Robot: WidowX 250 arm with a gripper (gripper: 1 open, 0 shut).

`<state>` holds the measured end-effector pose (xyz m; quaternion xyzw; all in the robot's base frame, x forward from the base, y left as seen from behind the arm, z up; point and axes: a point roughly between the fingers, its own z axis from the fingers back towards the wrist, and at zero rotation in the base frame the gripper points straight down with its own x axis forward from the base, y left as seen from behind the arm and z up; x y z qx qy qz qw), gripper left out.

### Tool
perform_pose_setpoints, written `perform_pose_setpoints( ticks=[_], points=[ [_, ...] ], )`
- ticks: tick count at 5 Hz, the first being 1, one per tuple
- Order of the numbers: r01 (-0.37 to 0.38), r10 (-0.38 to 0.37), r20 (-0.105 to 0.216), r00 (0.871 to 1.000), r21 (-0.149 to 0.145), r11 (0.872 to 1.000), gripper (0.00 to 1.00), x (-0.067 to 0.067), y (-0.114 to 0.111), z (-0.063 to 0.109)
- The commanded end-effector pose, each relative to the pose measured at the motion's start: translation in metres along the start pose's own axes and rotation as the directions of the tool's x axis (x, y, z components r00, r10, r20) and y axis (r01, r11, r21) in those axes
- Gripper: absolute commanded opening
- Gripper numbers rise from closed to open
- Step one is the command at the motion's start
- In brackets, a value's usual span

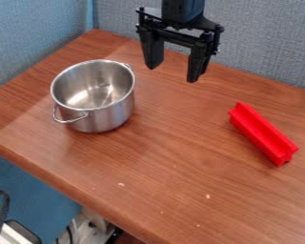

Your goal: Put the red object in the metal pot

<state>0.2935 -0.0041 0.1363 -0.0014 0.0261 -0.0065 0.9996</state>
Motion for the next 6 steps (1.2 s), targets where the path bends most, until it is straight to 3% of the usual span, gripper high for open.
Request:
perform_pose_setpoints(
  ticks=[1, 3, 4, 5, 6],
  points=[
    [-0.005, 0.005, -0.016, 1.000, 0.001, 1.000, 1.00, -0.001, -0.001, -0.005],
    [-0.148, 0.148, -0.008, 0.989, -0.002, 0.989, 1.00, 0.009, -0.022, -0.015],
    [-0.210, 0.211, 0.033, 0.977, -0.023, 0.977, 1.00, 0.022, -0.045, -0.025],
    [-0.297, 0.298, 0.066, 0.952, -0.034, 0.954, 1.00, 0.030, -0.070, -0.035],
    [-0.405, 0.409, 0.095, 0.907, -0.056, 0.912, 1.00, 0.037, -0.089, -0.042]
  ],
)
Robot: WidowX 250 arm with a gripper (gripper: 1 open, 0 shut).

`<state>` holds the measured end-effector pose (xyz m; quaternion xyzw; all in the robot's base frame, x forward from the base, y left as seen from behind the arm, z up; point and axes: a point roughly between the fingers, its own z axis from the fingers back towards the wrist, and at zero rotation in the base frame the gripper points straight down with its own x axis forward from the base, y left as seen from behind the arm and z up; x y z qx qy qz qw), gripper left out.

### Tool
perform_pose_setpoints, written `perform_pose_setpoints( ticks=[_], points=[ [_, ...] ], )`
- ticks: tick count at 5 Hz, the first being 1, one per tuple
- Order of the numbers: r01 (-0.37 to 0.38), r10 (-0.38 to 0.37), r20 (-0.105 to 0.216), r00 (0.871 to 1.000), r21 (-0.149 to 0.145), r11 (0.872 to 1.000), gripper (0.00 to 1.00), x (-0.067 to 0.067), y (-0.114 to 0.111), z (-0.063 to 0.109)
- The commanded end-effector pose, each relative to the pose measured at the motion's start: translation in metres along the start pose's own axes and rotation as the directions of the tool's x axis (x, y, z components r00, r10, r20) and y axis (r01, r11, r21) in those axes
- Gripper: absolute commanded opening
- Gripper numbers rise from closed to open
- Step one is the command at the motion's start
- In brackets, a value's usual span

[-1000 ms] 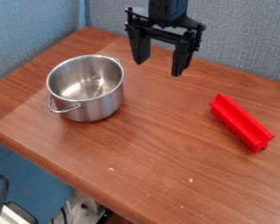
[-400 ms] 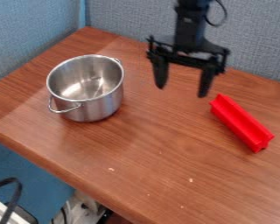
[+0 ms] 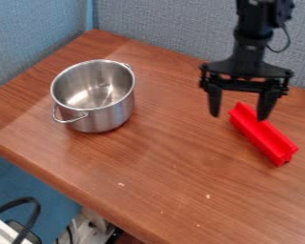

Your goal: Put the red object in the metal pot

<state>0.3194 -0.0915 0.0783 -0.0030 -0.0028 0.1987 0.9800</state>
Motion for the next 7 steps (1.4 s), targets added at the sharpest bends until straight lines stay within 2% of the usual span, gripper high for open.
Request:
perform_pose_setpoints(
  ticks=[1, 2, 3, 4, 5, 6, 7],
  points=[
    [-0.141, 0.145, 0.065, 0.987, -0.053, 0.989, 1.00, 0.008, -0.017, 0.006],
    [-0.274, 0.279, 0.075, 0.957, -0.072, 0.959, 1.00, 0.009, -0.022, -0.001],
    [-0.355, 0.361, 0.096, 0.928, -0.069, 0.932, 1.00, 0.009, -0.025, -0.009],
    [-0.402, 0.406, 0.110, 0.907, -0.061, 0.914, 1.00, 0.008, -0.027, -0.016],
    [-0.438, 0.441, 0.104, 0.892, -0.050, 0.898, 1.00, 0.005, -0.029, -0.025],
    [-0.461, 0.462, 0.094, 0.882, -0.037, 0.887, 1.00, 0.003, -0.029, -0.030],
    [-0.462, 0.463, 0.082, 0.882, -0.032, 0.886, 1.00, 0.003, -0.029, -0.034]
  ],
)
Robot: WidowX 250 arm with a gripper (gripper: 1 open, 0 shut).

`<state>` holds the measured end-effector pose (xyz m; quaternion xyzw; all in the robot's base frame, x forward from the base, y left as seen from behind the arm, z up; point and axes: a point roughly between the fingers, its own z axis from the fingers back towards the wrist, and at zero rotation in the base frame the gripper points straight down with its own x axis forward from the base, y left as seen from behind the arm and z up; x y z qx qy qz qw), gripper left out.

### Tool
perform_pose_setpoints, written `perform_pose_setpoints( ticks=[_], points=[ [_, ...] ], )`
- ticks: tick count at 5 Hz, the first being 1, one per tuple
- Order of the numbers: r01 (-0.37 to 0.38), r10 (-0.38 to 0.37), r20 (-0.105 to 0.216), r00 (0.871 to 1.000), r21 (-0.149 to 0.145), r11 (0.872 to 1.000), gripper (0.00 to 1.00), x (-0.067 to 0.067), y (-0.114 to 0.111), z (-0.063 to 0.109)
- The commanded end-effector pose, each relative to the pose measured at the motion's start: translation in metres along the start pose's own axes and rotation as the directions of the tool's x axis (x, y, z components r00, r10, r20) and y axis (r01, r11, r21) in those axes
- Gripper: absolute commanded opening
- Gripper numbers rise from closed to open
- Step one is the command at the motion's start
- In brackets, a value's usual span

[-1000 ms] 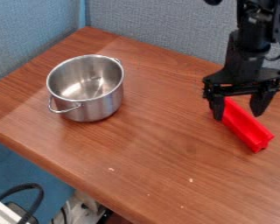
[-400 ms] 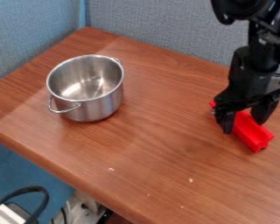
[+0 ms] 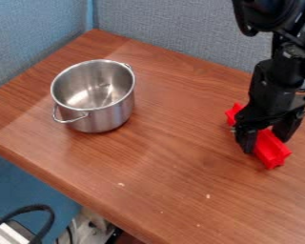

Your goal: Put the red object in the metal pot

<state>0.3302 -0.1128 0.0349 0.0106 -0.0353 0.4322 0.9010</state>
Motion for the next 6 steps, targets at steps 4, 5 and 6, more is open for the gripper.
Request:
perform_pose_setpoints(
  ticks=[4, 5, 6],
  points=[
    [0.026, -0.026, -0.010, 1.000, 0.006, 1.000, 0.00, 0.0030, -0.0033, 0.0076],
    [0.035, -0.035, -0.012, 0.999, 0.010, 0.999, 0.00, 0.0046, -0.0032, 0.0082],
    [0.043, -0.043, -0.015, 0.999, 0.016, 0.999, 0.00, 0.0059, -0.0029, 0.0090]
  ],
)
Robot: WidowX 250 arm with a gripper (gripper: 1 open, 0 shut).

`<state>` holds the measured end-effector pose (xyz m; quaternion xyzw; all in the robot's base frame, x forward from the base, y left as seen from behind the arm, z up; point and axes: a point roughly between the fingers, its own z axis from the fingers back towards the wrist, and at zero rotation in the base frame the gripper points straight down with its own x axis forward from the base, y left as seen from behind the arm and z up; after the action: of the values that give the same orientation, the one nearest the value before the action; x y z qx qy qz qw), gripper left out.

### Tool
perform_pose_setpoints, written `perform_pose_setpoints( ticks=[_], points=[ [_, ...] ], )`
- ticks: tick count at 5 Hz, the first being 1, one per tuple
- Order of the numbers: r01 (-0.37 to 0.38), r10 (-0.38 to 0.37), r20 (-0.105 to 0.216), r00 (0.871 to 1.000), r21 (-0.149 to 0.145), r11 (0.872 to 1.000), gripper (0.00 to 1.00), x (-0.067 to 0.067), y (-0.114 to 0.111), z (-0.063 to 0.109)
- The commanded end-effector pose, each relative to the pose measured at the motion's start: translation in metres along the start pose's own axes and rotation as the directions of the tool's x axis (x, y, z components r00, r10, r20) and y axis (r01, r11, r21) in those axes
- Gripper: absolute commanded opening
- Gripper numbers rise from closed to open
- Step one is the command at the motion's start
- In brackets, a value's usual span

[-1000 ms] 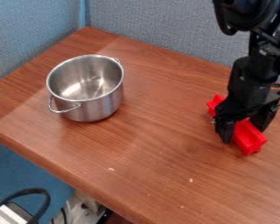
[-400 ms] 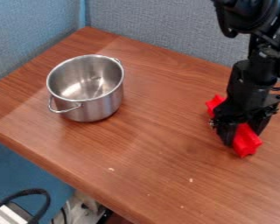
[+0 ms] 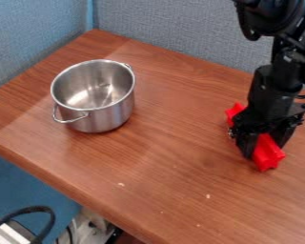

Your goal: Put the red object in the metal pot

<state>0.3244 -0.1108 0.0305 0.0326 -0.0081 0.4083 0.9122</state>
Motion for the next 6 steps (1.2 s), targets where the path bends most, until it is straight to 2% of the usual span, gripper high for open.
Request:
perform_pose_setpoints(
  ticks=[1, 6],
  points=[
    [-0.005, 0.006, 0.013, 1.000, -0.038, 0.999, 0.00, 0.009, -0.006, 0.015],
    [0.105, -0.105, 0.026, 0.994, 0.004, 0.994, 0.00, 0.014, 0.009, 0.031]
  ],
)
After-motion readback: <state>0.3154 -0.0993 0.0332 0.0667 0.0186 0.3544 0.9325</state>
